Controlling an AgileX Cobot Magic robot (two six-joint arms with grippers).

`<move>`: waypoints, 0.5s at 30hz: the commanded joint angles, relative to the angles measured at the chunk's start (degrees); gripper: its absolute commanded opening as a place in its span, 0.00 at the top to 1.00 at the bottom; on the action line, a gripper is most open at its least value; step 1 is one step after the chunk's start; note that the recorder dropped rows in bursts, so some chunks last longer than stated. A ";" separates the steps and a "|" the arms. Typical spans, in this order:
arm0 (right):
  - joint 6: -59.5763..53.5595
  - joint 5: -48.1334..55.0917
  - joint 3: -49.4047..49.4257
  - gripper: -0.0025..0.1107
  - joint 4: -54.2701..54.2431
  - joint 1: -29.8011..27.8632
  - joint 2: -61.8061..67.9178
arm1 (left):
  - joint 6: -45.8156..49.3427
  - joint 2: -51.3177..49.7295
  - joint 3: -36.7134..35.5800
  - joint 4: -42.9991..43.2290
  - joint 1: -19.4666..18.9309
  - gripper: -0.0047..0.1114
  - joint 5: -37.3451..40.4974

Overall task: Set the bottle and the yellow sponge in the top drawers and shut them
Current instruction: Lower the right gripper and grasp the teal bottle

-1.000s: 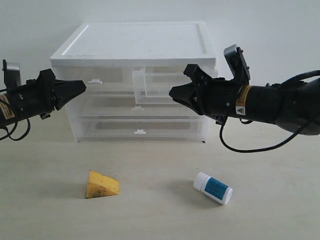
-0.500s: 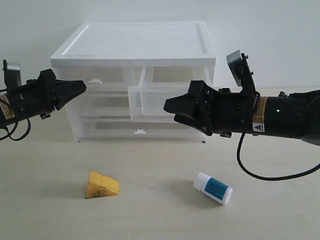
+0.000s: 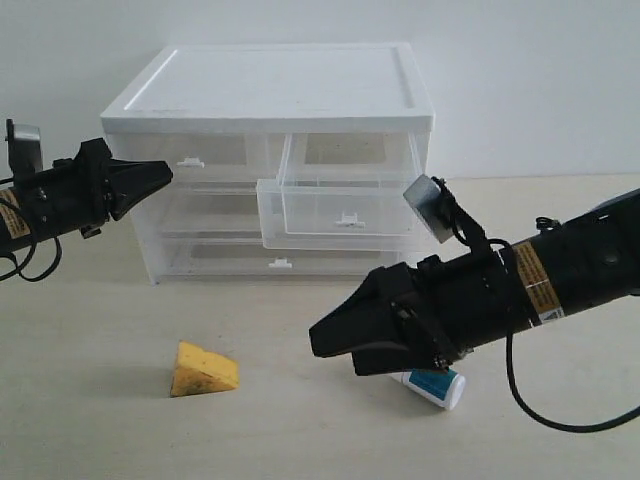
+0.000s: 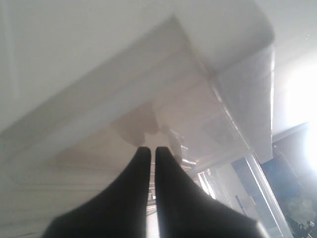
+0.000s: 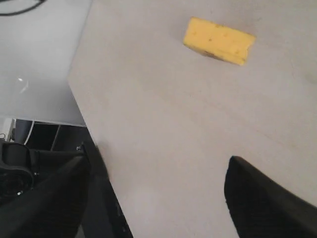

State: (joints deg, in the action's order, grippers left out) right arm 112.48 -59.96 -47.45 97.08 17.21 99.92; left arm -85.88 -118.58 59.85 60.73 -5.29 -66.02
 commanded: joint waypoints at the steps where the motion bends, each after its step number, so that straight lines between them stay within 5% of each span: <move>1: 1.21 -0.19 0.10 0.37 2.87 -0.02 -0.43 | 0.47 -0.10 0.82 -4.87 -0.01 0.93 3.10; 5: -1.45 1.43 0.10 0.37 2.87 -0.02 -0.99 | 0.47 -0.10 0.82 -4.87 -0.01 0.93 3.10; 10: -7.95 22.84 3.07 0.37 2.87 -0.02 -0.99 | 0.47 -0.10 0.82 -4.87 -0.01 0.93 3.10; 15: -21.46 32.83 4.11 0.37 2.87 -0.02 -0.99 | 0.58 -0.10 0.82 -4.87 -0.01 0.93 3.10</move>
State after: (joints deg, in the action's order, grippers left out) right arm 96.91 -29.94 -43.61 99.99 17.21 99.38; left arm -85.88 -118.58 59.85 60.73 -5.29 -66.02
